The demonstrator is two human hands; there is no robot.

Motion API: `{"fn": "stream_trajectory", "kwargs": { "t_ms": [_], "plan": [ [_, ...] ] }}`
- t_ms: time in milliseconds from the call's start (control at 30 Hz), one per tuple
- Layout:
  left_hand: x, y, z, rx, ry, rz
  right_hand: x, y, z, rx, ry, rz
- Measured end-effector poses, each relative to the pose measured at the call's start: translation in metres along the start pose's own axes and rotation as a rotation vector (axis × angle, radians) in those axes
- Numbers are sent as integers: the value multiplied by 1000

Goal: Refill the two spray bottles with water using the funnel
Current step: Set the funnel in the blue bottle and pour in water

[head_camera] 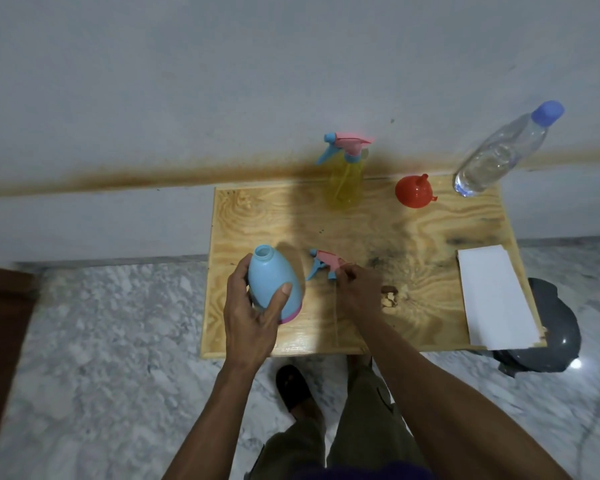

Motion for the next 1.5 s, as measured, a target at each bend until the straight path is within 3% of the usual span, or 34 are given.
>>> {"fn": "stream_trajectory", "kwargs": {
  "t_ms": [200,700,967,1233,1500],
  "plan": [
    [-3,-4,-7,-8,7,9,1,-3,-3,16,32,5],
    [-9,19,-15,-72,111,77,-35,-89,-36,226,-159,97],
    [-30,51,-13,-99,106,145,-15,-130,51,252,-61,14],
    [-52,52,-10,-38,8,156,-26,-154,141,214,17,-234],
    [-53,53,-9,-26,-26,164,-24,-145,186,74,193,-283]
  ]
}}
Point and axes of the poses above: each hand's wrist, its own z-axis towards the middle knuckle, its own y-axis out of the palm, x = y × z, the point moved 6 cm from there along z, towards the middle knuckle, and after that the axes turned 3 degrees about -z, right-handed, at the moved point
